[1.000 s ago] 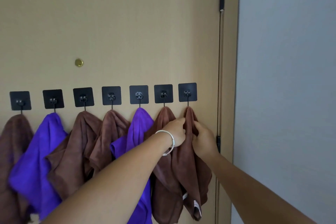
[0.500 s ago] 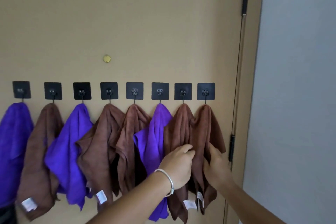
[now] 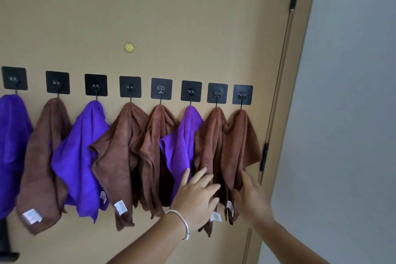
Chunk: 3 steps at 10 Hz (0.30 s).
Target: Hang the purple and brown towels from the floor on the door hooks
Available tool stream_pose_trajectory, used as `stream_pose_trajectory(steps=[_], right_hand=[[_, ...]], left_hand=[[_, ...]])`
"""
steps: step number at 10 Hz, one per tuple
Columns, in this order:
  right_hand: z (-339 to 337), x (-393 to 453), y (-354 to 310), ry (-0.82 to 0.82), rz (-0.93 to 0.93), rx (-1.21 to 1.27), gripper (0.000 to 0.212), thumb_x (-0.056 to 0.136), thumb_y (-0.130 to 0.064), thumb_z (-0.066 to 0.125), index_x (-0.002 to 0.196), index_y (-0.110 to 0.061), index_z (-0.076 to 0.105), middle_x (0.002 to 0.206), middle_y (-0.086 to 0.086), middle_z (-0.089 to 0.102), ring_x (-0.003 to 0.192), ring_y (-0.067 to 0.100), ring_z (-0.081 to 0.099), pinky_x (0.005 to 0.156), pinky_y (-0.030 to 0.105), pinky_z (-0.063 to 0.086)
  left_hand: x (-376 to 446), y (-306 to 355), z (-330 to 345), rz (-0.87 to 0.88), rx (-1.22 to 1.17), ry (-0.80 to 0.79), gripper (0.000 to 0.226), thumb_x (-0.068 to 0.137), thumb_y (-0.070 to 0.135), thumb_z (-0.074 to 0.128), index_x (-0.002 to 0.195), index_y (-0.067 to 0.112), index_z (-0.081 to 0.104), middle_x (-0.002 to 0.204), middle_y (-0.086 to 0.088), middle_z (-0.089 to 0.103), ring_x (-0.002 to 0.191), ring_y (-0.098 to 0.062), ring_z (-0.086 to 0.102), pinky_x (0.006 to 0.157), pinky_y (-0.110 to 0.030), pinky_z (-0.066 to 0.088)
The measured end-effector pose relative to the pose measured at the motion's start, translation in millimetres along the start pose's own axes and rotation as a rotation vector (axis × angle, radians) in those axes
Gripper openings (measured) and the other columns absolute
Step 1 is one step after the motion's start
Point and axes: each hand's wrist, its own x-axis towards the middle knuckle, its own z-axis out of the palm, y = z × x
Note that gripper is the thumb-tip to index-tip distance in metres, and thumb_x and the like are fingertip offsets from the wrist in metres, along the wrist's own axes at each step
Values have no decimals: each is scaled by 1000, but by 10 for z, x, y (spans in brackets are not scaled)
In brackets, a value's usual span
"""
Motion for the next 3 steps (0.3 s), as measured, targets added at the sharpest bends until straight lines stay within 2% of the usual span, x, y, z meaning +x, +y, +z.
stream_pose_trajectory(steps=[1, 3], right_hand=[[-37, -92, -12, -13, -2, -14, 65, 88, -22, 53, 147, -29, 28, 143, -6, 41, 122, 13, 46, 95, 29, 44], [-214, -207, -103, 51, -111, -72, 63, 89, -23, 58, 147, -23, 32, 149, -4, 36, 134, 14, 36, 105, 28, 37]], left_hand=[[-58, -12, -5, -26, 35, -19, 49, 93, 48, 34, 141, 38, 38, 154, 10, 25, 145, -8, 3, 116, -44, -5], [-229, 37, -210, -156, 88, 16, 65, 91, 57, 32, 149, 38, 11, 160, 2, 7, 146, -14, 0, 116, -48, -3]])
